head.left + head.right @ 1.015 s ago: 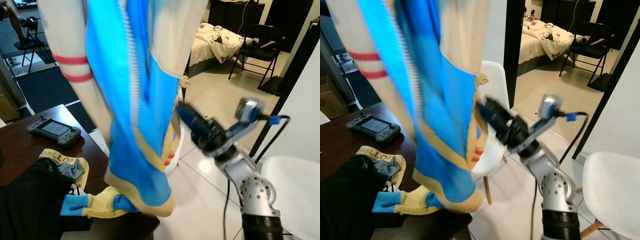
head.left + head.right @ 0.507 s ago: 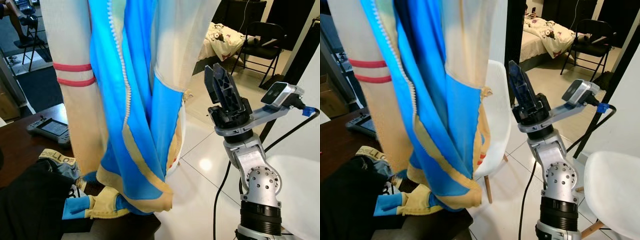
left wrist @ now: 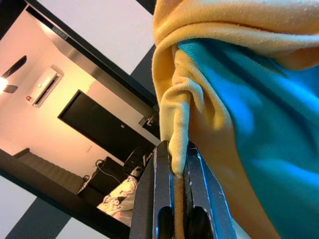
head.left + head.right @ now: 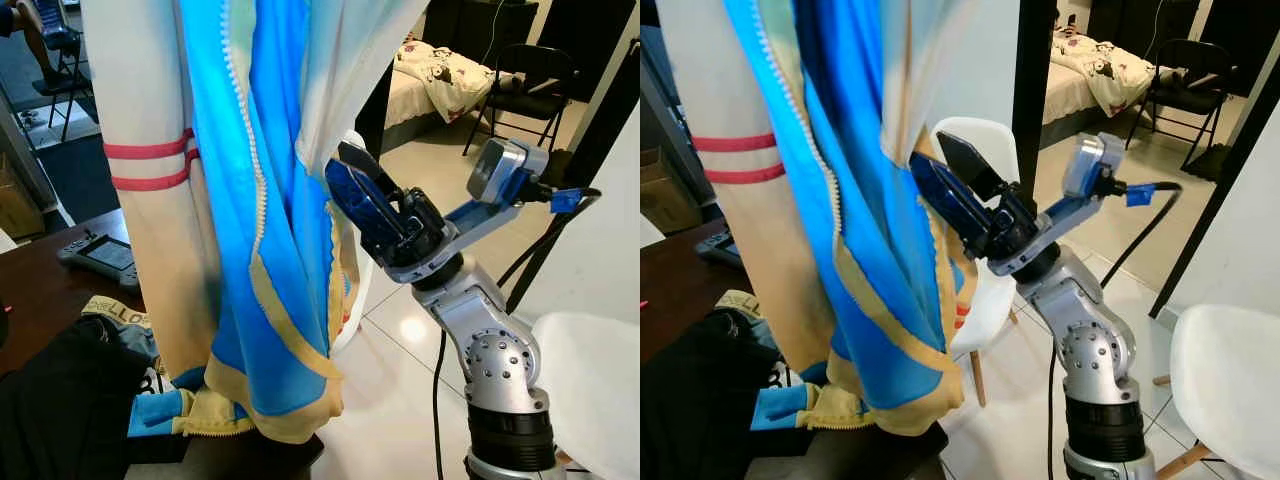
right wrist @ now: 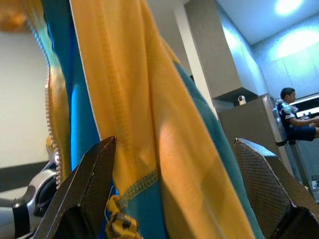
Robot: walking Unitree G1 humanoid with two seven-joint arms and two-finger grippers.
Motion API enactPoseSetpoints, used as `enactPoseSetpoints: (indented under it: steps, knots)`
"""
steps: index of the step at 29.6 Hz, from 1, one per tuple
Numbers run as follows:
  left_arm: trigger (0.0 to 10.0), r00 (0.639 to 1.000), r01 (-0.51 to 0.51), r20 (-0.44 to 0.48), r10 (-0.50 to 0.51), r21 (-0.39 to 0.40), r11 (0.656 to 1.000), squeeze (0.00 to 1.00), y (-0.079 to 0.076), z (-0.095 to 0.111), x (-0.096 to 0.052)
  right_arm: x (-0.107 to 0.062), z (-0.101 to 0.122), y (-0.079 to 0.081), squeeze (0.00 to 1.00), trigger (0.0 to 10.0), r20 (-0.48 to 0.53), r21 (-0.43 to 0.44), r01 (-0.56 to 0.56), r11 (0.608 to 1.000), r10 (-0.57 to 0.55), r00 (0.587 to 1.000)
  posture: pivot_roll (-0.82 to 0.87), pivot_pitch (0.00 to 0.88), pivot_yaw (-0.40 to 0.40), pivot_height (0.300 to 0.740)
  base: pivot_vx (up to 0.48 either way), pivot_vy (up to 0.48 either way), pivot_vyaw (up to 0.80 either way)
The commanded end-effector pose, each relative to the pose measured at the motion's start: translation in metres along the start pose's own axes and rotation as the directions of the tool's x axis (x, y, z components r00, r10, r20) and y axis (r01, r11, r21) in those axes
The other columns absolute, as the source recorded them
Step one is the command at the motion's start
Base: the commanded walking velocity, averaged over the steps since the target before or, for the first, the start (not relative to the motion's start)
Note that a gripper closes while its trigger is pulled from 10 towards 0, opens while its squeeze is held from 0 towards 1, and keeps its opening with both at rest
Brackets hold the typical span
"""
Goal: Hang hanger
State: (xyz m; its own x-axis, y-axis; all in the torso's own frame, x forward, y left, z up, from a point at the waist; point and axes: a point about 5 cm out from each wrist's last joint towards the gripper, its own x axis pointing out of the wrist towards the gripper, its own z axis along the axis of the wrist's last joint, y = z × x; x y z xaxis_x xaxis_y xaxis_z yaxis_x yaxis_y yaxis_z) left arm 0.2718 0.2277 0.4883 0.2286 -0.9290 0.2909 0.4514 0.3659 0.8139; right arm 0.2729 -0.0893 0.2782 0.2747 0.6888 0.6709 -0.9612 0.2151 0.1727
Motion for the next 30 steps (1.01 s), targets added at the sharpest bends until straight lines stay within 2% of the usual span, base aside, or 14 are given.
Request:
enactPoseSetpoints:
  steps: [1, 6, 8, 12, 14, 20, 21, 25, 26, 27, 30]
  knots:
    - [10.0, 0.999, -0.012, 0.046, 0.012, 0.004, 1.000, 0.00, 0.001, 0.005, -0.002, 0.003, 0.000, 0.006, 0.00, 10.0, -0.018, -0.021, -0.036, 0.999, 0.035, 0.999, 0.13, 0.000, 0.036, 0.740, 0.000, 0.000, 0.00]
    - [10.0, 0.999, -0.016, 0.041, 0.015, 0.007, 1.000, 0.00, 0.001, 0.005, -0.002, -0.001, 0.000, 0.005, 0.00, 10.0, -0.028, -0.029, -0.031, 0.999, 0.030, 0.999, 0.13, 0.000, 0.037, 0.740, 0.000, 0.000, 0.00]
    - [10.0, 0.999, -0.021, 0.038, 0.021, 0.010, 1.000, 0.00, 0.002, 0.006, -0.003, -0.010, 0.007, 0.003, 0.00, 10.0, 0.005, -0.013, -0.032, 0.999, 0.032, 0.999, 0.13, 0.000, 0.039, 0.740, 0.000, 0.000, 0.00]
    - [10.0, 0.999, -0.027, 0.038, 0.026, 0.014, 1.000, 0.00, 0.004, 0.007, -0.004, -0.017, 0.013, 0.005, 0.00, 10.0, 0.040, 0.009, -0.055, 0.998, 0.054, 0.998, 0.13, 0.000, 0.039, 0.740, 0.000, 0.000, 0.00]
    - [10.0, 0.999, -0.029, 0.041, 0.028, 0.016, 0.999, 0.00, 0.005, 0.009, -0.004, -0.025, 0.014, 0.009, 0.00, 10.0, 0.026, 0.023, -0.100, 0.995, 0.099, 0.995, 0.13, 0.000, 0.039, 0.740, 0.000, 0.000, 0.00]
    - [10.0, 0.999, -0.025, 0.045, 0.024, 0.017, 1.000, 0.00, 0.004, 0.010, -0.004, -0.025, 0.005, 0.011, 0.00, 10.0, -0.040, 0.003, -0.100, 0.995, 0.100, 0.994, 0.13, 0.000, 0.041, 0.740, 0.000, 0.000, 0.00]
    - [10.0, 0.999, -0.024, 0.047, 0.023, 0.017, 1.000, 0.00, 0.004, 0.010, -0.004, -0.024, 0.002, 0.013, 0.00, 8.5, -0.059, 0.003, -0.110, 0.994, 0.110, 0.992, 0.13, 0.000, 0.043, 0.740, 0.000, 0.000, 0.00]
    - [10.0, 0.999, -0.023, 0.049, 0.023, 0.015, 1.000, 0.00, 0.004, 0.010, -0.004, -0.022, -0.002, 0.014, 0.00, 8.6, -0.081, 0.001, -0.119, 0.993, 0.119, 0.990, 0.13, 0.000, 0.043, 0.740, 0.000, 0.000, 0.00]
    - [10.0, 0.999, -0.023, 0.050, 0.022, 0.013, 1.000, 0.00, 0.004, 0.010, -0.003, -0.021, -0.004, 0.015, 0.00, 7.4, -0.100, -0.004, -0.125, 0.992, 0.124, 0.987, 0.13, 0.000, 0.044, 0.740, 0.000, 0.000, 0.00]
    - [10.0, 0.998, -0.021, 0.051, 0.021, 0.011, 1.000, 0.00, 0.004, 0.010, -0.003, -0.019, -0.007, 0.015, 0.00, 0.0, -0.113, -0.013, -0.121, 0.993, 0.119, 0.986, 0.13, 0.000, 0.044, 0.740, 0.000, 0.000, 0.00]
    - [10.0, 0.998, -0.020, 0.051, 0.020, 0.010, 1.000, 0.00, 0.003, 0.009, -0.003, -0.017, -0.007, 0.014, 0.00, 0.0, -0.117, -0.019, -0.119, 0.993, 0.116, 0.986, 0.13, 0.000, 0.044, 0.740, 0.000, 0.000, 0.00]
